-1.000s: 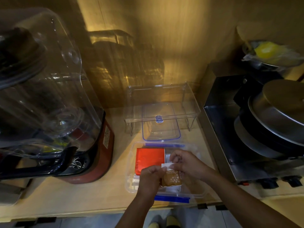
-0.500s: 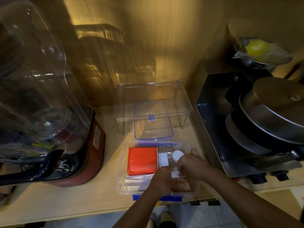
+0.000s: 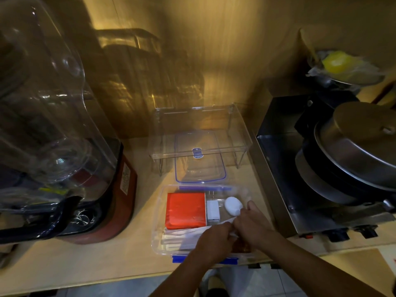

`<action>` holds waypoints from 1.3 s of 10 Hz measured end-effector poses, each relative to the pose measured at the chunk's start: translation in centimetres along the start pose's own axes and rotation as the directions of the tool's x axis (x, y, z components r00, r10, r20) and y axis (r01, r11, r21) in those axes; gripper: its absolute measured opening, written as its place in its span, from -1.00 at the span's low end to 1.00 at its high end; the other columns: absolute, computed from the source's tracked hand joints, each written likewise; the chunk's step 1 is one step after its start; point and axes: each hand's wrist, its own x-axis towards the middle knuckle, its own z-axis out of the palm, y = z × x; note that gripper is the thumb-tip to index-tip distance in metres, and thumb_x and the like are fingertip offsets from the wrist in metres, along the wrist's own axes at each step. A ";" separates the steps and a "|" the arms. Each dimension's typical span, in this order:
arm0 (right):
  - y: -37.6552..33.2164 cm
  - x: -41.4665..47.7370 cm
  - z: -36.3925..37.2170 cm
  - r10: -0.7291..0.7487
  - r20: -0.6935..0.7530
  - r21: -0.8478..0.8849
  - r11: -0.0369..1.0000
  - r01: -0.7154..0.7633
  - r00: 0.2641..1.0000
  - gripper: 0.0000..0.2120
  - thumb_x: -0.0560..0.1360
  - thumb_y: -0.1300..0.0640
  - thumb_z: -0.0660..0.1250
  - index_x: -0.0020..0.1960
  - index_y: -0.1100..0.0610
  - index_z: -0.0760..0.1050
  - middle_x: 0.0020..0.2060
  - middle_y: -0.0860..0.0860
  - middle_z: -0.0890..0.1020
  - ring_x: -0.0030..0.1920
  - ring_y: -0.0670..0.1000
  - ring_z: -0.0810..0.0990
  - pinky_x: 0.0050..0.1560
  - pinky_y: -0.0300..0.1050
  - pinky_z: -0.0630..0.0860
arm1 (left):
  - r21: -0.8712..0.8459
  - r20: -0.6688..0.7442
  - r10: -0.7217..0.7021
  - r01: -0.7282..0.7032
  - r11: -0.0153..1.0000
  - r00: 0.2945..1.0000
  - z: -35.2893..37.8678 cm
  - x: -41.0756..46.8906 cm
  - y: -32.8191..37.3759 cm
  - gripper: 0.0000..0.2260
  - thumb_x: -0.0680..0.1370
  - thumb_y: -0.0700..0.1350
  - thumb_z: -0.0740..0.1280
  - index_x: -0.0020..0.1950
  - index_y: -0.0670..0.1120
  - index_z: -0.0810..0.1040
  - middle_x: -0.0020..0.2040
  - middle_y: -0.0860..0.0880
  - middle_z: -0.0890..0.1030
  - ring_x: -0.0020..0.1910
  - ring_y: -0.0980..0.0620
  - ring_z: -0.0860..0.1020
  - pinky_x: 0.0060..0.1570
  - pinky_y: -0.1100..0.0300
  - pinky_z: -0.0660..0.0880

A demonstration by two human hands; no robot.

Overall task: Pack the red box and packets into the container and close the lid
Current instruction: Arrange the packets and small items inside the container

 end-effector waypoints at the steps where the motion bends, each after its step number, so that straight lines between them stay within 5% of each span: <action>1: -0.1 0.3 -0.3 -0.053 -0.027 -0.035 0.998 0.053 0.998 -0.82 0.52 0.11 0.24 0.05 0.13 0.54 0.05 0.13 0.60 0.16 0.16 0.46 0.23 0.08 0.24 | 0.245 -0.017 0.190 -0.181 0.952 0.982 -0.2 -0.7 -0.5 -0.71 0.57 -0.15 0.19 0.27 -0.11 0.47 0.22 -0.16 0.58 0.17 -0.12 0.54 0.22 0.10 0.43; 2: -0.1 0.5 -0.3 -0.048 -0.145 0.088 0.994 0.061 0.988 -0.73 0.53 0.08 0.22 0.20 0.12 0.46 0.14 0.13 0.59 0.18 0.17 0.50 0.27 0.06 0.30 | 0.275 0.021 0.280 -0.275 0.921 0.960 -0.8 -1.2 -0.7 -0.64 0.57 -0.05 0.17 0.36 -0.09 0.41 0.36 -0.11 0.48 0.29 -0.09 0.43 0.32 0.12 0.32; 3: -0.5 0.8 -0.4 -0.015 -0.222 0.222 0.973 0.066 0.975 -0.64 0.52 0.04 0.26 0.29 0.07 0.39 0.18 0.10 0.59 0.15 0.11 0.56 0.22 0.00 0.42 | 0.267 -0.089 0.296 -0.264 0.927 0.951 -1.2 -1.7 -1.2 -0.57 0.55 0.06 0.18 0.41 -0.01 0.35 0.38 -0.02 0.45 0.31 0.00 0.40 0.30 0.18 0.28; 6: -1.9 2.0 -0.2 -0.017 -0.108 0.135 0.990 0.032 0.994 -0.71 0.52 0.12 0.27 0.22 0.15 0.48 0.15 0.12 0.59 0.16 0.11 0.56 0.22 0.05 0.45 | 0.246 -0.096 0.159 -0.131 0.960 0.983 -1.8 -3.3 -2.2 -0.61 0.54 0.15 0.13 0.30 0.04 0.41 0.28 0.01 0.53 0.20 0.03 0.47 0.21 0.15 0.36; 8: -2.1 1.7 -0.7 -0.138 -0.080 0.537 0.828 0.160 0.987 -0.83 0.50 0.15 0.28 0.05 0.11 0.57 0.01 0.06 0.67 -0.03 0.00 0.63 0.03 -0.13 0.55 | 0.174 -0.013 0.070 -0.066 0.983 0.997 -2.2 -3.6 -2.1 -0.62 0.52 0.22 0.11 0.20 0.06 0.49 0.19 0.03 0.60 0.13 0.01 0.53 0.17 0.09 0.44; 10: -1.8 1.5 -1.0 -0.087 -0.055 0.607 0.788 0.103 0.995 -0.80 0.47 0.16 0.33 0.09 0.10 0.54 0.04 0.03 0.65 0.05 -0.02 0.60 0.13 -0.07 0.54 | 0.194 0.017 -0.025 0.021 0.981 1.000 -2.7 -3.5 -2.1 -0.62 0.51 0.23 0.14 0.17 0.04 0.50 0.12 0.00 0.62 0.05 0.02 0.57 0.07 0.13 0.50; 11: -1.5 1.2 -1.1 -0.129 -0.012 0.710 0.697 0.100 0.992 -0.79 0.48 0.23 0.30 0.11 0.18 0.54 0.06 0.09 0.64 0.06 0.01 0.59 0.11 -0.11 0.54 | 0.259 -0.031 0.042 -0.033 0.965 0.999 -3.4 -3.9 -2.6 -0.66 0.53 0.16 0.12 0.14 0.01 0.51 0.07 -0.03 0.64 0.00 0.00 0.60 0.03 0.14 0.53; 12: -1.9 1.1 -1.3 -0.183 0.022 0.772 0.628 0.100 0.983 -0.81 0.47 0.31 0.25 0.06 0.27 0.55 0.02 0.19 0.64 0.03 0.10 0.60 0.06 -0.05 0.53 | 0.261 -0.276 0.233 -0.160 0.952 0.933 -4.3 -4.2 -3.0 -0.75 0.51 0.04 0.18 0.07 0.01 0.58 -0.01 -0.01 0.68 -0.05 0.01 0.62 -0.01 0.21 0.52; 13: -2.5 1.3 -1.3 -0.162 0.020 0.822 0.565 0.076 0.987 -0.84 0.46 0.36 0.24 -0.02 0.37 0.55 -0.03 0.28 0.63 0.01 0.20 0.60 0.01 -0.01 0.53 | 0.408 -0.356 0.256 -0.097 0.908 0.899 -5.2 -3.1 -3.9 -0.64 0.52 -0.02 0.23 0.31 -0.02 0.48 0.31 -0.05 0.53 0.31 -0.05 0.47 0.30 0.12 0.32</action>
